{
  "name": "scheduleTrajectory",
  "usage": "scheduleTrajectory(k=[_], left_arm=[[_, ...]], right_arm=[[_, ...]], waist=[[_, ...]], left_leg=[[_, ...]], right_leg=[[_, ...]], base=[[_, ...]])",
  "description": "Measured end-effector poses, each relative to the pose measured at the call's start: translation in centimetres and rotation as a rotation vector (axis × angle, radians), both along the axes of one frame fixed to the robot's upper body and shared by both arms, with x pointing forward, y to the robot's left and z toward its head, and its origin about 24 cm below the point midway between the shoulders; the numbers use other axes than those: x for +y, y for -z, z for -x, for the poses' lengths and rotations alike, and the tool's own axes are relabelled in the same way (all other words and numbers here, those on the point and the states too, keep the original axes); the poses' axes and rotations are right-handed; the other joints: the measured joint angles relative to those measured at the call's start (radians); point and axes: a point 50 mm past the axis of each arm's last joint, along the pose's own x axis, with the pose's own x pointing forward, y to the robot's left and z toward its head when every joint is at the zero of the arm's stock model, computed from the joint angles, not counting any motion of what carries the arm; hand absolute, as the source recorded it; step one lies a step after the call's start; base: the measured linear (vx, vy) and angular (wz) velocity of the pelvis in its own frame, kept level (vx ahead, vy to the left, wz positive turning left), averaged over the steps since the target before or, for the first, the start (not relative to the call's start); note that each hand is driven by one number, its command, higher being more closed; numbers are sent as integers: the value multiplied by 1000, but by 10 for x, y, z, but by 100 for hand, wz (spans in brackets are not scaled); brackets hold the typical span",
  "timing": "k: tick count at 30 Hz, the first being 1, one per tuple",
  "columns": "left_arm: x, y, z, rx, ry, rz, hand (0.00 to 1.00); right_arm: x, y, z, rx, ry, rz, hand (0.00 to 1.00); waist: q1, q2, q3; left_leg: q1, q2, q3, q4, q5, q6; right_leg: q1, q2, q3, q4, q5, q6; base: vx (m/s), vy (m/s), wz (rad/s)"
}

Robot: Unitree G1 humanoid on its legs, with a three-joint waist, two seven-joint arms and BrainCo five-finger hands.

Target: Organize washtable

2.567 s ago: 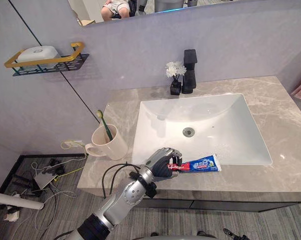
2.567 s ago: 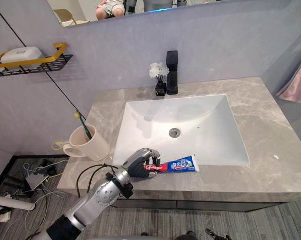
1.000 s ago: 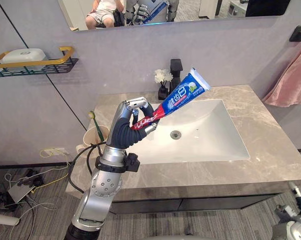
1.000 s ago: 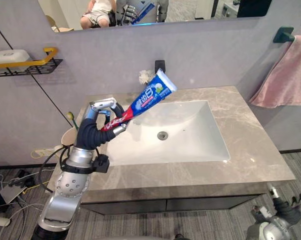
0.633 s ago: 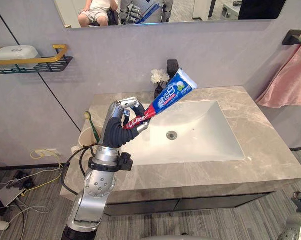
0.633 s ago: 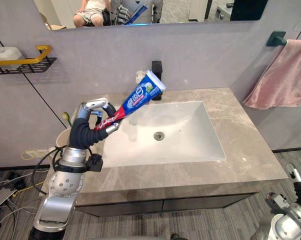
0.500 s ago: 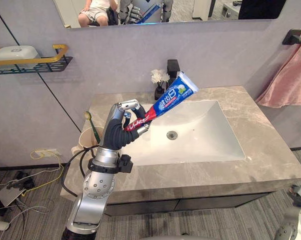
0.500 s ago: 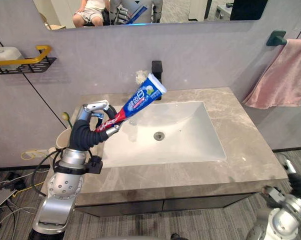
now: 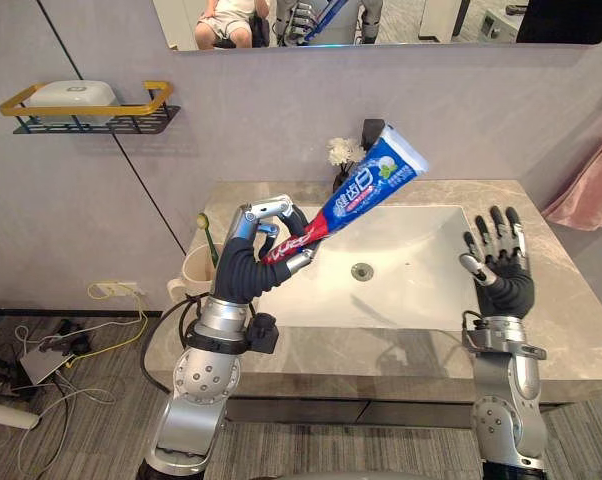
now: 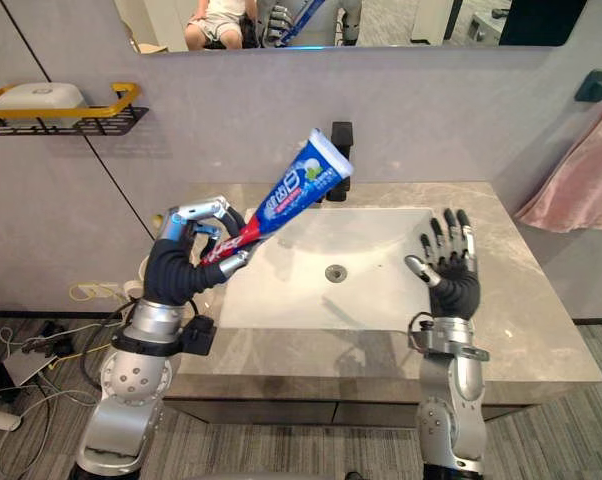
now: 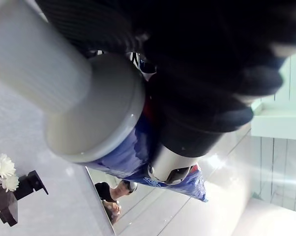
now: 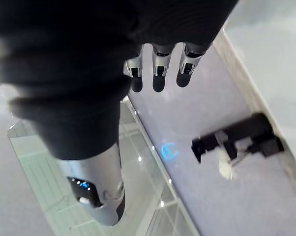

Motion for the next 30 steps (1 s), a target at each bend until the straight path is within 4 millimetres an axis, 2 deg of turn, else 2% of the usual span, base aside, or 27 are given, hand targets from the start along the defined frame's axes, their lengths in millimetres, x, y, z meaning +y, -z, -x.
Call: scheduleTrajectory(k=[4,6,10,14,22,30], left_arm=[[-5,0,1,1,24,11,100],[-7,-1,1,-5,27,19,100],[-11,0,2,-1,41,29,100],[-14,1,1,0,50,32,100],[-20,7,-3,26,71,23,100],[-20,20,-10,79,53,13,100]], right_arm=[[28,-4,-4,-23,-148,-7,0],[48,-8,-5,-42,-258,-21,0],[70,-13,-5,-70,-381,-51,0],[81,-14,-2,-75,-442,-68,0],[94,-15,1,-75,-508,-96,0],[110,-29,0,-129,-581,-109,0]], waist=[[1,0,0],[3,0,0],[8,0,0],[22,0,-1],[23,-1,-31],[26,-7,-35]], left_leg=[[0,-2,-12,0,1,2],[-2,-3,-18,0,3,3],[-4,-4,-21,-1,5,5],[-4,-5,-24,-5,10,6],[-5,-9,-38,-22,24,8],[-3,-12,-46,-34,37,8]], right_leg=[[6,-1,-15,-1,0,0],[7,-1,-21,-1,0,0],[7,-2,-25,-1,0,0],[7,-3,-28,-1,0,0],[7,-5,-44,-2,0,0],[6,-6,-50,-2,4,-1]], base=[[-23,-19,9],[-26,-19,7],[-24,-14,3],[-15,-9,2],[-29,-18,6],[-46,-16,3]])
